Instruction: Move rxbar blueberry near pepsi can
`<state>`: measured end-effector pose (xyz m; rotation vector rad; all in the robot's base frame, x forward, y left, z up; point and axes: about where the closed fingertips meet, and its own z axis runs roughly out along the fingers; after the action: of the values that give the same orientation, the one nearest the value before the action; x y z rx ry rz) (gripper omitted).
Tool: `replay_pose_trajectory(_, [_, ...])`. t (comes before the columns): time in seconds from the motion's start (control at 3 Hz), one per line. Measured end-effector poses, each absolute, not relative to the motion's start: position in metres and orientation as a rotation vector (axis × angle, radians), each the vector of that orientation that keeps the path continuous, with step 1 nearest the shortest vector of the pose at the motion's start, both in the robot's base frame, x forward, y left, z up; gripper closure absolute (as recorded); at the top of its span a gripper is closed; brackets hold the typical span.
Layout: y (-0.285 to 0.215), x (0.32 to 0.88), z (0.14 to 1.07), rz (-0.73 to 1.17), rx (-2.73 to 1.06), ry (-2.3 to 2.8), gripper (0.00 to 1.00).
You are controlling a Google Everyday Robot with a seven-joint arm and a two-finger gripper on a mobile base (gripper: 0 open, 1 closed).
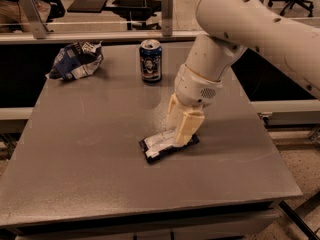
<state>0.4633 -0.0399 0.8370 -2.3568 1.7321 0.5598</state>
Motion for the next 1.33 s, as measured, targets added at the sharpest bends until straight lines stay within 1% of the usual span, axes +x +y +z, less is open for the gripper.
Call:
replay_pose_trajectory(0.33, [-0.053, 0.488, 0.842, 0.561, -2.256, 1.826, 1.0])
replay_pose_trajectory(0.67, [-0.07, 0.529, 0.857, 0.502, -2.132, 1.917, 1.0])
replay_pose_trajectory(1.33, [-0.09, 0.591, 0.88, 0.383, -1.987, 1.995, 1.0])
